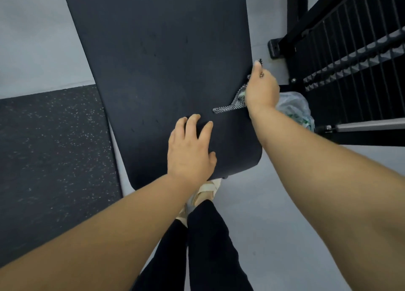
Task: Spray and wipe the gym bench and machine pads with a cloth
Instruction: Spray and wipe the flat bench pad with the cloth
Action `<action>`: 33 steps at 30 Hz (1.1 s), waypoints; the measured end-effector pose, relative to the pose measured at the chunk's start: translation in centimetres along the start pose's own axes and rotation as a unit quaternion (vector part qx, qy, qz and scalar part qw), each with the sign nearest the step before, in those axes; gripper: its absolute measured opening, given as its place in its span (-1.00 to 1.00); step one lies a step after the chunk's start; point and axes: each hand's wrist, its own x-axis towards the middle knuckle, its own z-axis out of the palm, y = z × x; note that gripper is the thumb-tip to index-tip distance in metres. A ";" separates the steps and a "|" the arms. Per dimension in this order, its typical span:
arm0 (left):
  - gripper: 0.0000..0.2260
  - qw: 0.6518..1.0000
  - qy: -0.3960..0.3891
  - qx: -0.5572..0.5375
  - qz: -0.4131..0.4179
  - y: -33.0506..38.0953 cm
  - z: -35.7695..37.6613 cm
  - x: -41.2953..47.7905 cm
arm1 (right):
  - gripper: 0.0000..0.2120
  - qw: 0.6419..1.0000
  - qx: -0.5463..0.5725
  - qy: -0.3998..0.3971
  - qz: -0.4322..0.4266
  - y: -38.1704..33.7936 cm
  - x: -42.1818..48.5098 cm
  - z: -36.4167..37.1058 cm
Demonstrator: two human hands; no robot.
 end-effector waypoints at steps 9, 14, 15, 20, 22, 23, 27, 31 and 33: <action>-0.40 0.999 -0.040 0.020 -0.004 0.1 1.3 -0.4 | -0.59 0.998 0.039 0.000 0.055 11.2 -9.4 -0.8; -0.40 0.998 -0.056 0.025 -0.011 0.3 1.6 -1.3 | -0.57 0.998 0.007 -0.050 0.042 8.2 -5.4 -1.3; -0.41 0.998 -0.053 0.031 -0.014 0.4 1.9 -1.4 | -0.56 0.998 -0.003 -0.058 0.022 6.8 -3.7 -1.1; -0.47 0.999 -0.020 0.045 -0.014 0.9 2.7 -1.4 | -0.55 0.995 0.050 -0.082 0.005 4.6 -1.5 -0.8; -0.45 0.998 -0.022 0.052 -0.015 1.1 3.3 -1.9 | -0.58 0.994 0.057 -0.088 0.021 7.1 -3.4 -1.0; -0.43 0.998 -0.023 0.053 -0.013 1.1 3.5 -2.1 | -0.58 0.994 0.057 -0.085 0.032 8.7 -4.6 -1.0; -0.43 0.999 -0.025 0.042 -0.004 0.5 4.2 -3.3 | -0.63 0.995 0.053 -0.080 0.028 13.3 -9.6 -1.7; -0.43 0.998 -0.032 0.050 0.004 -0.7 4.3 -4.5 | -0.58 0.993 0.031 -0.105 0.042 11.5 -7.9 -2.2; -0.44 0.998 -0.026 0.052 0.011 -1.2 4.3 -4.8 | -0.55 0.993 0.025 -0.104 0.041 10.2 -6.4 -2.0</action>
